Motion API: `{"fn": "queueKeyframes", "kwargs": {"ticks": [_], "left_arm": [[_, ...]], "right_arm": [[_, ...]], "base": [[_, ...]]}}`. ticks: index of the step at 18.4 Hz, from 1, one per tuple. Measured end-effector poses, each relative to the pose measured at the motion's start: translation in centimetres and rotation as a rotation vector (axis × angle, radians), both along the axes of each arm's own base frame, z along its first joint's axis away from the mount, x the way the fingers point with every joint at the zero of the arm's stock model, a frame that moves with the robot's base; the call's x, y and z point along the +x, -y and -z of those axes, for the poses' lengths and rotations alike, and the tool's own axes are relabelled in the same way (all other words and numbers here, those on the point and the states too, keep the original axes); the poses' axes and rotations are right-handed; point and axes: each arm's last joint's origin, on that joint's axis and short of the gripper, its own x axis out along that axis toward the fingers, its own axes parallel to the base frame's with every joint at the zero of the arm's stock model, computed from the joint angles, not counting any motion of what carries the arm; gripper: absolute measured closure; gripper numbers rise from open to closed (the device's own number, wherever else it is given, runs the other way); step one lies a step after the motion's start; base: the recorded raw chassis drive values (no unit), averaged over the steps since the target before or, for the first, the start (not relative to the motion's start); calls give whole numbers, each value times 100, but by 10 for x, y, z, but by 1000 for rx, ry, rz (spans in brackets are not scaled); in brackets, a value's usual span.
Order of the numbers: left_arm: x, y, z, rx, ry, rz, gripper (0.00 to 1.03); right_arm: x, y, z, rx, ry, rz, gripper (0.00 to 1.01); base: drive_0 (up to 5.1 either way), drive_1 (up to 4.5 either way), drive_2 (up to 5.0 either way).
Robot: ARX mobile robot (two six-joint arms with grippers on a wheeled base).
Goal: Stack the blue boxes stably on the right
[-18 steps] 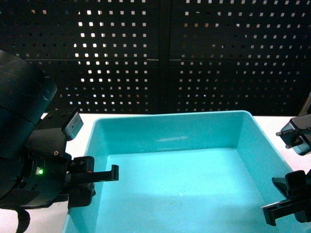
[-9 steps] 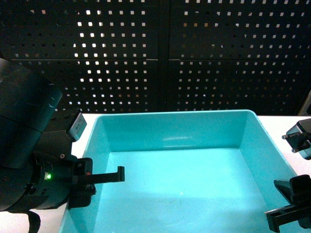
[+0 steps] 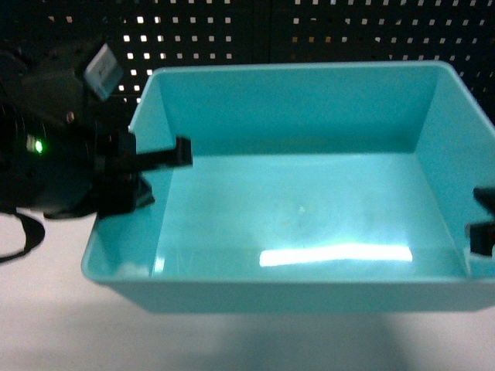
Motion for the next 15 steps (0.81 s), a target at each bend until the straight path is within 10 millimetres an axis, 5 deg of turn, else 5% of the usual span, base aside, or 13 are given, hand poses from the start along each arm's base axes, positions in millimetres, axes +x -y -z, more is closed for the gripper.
{"fn": "queueKeyframes", "kwargs": {"ticks": [8,15], "left_arm": [[2,9,-100,-88,308,52,101],[-28,16,-133,-79,484,57,101]], "right_arm": [[4,17,-113,21,304,57,99],[-12,23,-142,40,402,72,99]], "base": [[0,0,0],[0,0,0]]}}
